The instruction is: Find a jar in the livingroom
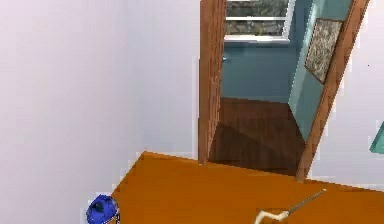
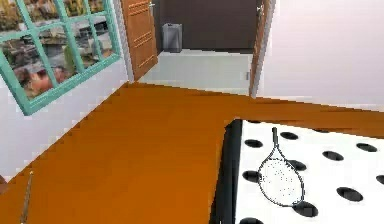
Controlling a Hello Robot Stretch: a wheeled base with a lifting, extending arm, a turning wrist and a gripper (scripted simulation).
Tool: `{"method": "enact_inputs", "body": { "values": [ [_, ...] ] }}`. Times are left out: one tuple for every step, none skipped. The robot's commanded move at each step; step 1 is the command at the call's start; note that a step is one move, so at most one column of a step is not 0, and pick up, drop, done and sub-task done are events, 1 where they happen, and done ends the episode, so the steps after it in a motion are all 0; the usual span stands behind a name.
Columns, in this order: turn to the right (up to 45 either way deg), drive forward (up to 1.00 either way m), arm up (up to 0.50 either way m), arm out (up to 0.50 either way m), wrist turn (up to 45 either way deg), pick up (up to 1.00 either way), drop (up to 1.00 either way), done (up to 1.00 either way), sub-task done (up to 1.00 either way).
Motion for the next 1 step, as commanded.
{"method": "enact_inputs", "body": {
  "values": [
    [21.0, 0.00, 0.00, 0.00, 0.0, 0.00, 0.00, 0.00, 0.00]
  ]
}}
